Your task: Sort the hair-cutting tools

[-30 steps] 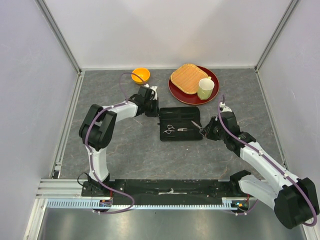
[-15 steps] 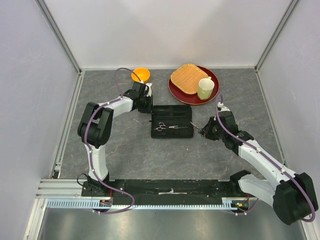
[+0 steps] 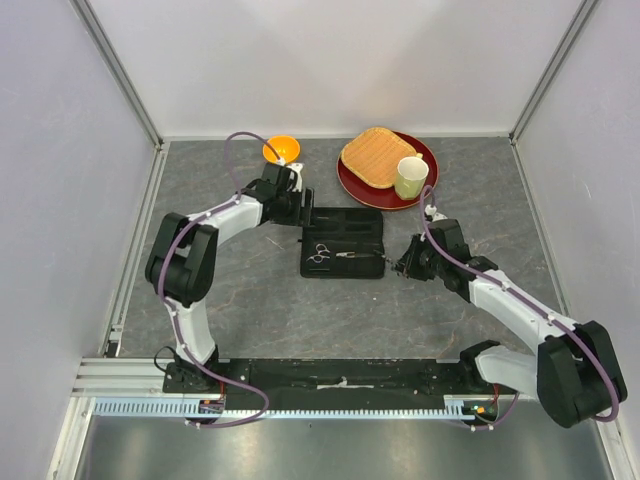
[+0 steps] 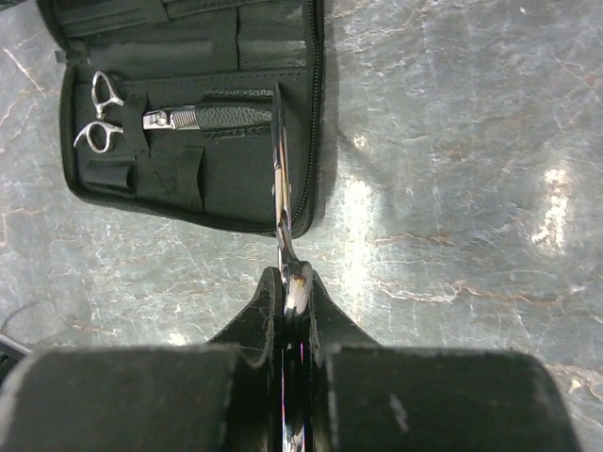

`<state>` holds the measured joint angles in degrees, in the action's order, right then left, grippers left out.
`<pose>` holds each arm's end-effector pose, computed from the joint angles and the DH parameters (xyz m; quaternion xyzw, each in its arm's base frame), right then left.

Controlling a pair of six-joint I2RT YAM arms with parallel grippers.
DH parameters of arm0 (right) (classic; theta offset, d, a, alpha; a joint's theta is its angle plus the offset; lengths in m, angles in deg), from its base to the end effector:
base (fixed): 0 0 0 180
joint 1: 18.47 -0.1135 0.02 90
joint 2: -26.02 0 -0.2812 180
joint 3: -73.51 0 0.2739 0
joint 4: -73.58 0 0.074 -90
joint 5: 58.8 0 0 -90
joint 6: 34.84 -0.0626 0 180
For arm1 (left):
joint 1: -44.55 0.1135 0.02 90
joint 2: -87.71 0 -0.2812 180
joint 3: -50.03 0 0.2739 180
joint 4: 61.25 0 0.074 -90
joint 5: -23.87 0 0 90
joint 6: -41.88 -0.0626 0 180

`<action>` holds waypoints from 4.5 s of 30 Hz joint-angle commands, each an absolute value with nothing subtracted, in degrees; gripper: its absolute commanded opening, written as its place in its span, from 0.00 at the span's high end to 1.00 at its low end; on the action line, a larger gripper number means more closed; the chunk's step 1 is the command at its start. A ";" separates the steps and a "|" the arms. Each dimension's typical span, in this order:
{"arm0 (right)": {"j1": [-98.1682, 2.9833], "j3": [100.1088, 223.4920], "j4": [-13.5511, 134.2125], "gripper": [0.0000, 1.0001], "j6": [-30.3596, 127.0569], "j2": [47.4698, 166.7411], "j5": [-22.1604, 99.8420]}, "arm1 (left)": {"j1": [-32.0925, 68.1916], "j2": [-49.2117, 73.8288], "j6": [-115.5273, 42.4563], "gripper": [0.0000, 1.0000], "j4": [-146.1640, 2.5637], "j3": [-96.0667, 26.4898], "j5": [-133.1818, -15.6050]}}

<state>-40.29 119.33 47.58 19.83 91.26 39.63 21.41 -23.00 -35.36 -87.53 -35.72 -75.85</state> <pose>0.2342 0.1037 0.1810 0.0809 0.9196 0.2407 0.2997 0.4121 -0.1876 0.1551 0.1130 0.9336 -0.1779 0.2899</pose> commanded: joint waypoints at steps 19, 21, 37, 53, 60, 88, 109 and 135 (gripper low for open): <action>-40.00 117.72 59.26 1.00 21.85 96.43 58.80 | 11.06 -8.52 -17.89 0.31 -82.26 -14.57 -82.13; -40.00 117.63 59.52 1.00 21.24 93.81 57.05 | 11.06 -10.01 -17.27 0.32 -81.21 -13.51 -82.91; -40.00 111.31 61.36 1.00 15.17 86.49 60.38 | 11.06 -13.54 -13.66 0.37 -80.23 -9.55 -83.54; -39.91 107.44 63.65 1.00 16.66 91.59 58.98 | 11.06 -11.51 -15.86 0.42 -82.69 -9.20 -82.39; -39.91 104.71 71.10 1.00 16.23 93.96 64.06 | 11.06 -10.99 -16.91 0.43 -83.66 -10.17 -82.04; -39.91 100.14 95.90 1.00 6.30 97.57 70.49 | 11.06 -10.46 -17.62 0.43 -84.45 -10.96 -82.92; -40.00 103.39 100.56 1.00 9.72 103.63 72.42 | 10.97 -10.90 -17.53 0.43 -84.10 -10.87 -83.71; -40.00 117.46 58.38 0.13 24.05 102.49 45.18 | 10.71 -5.46 -19.11 0.35 -85.16 -11.14 -82.31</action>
<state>-39.90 115.57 66.20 22.19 104.55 52.78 11.77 -7.37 -16.46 -80.60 -12.27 -82.49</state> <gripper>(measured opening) 0.873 0.645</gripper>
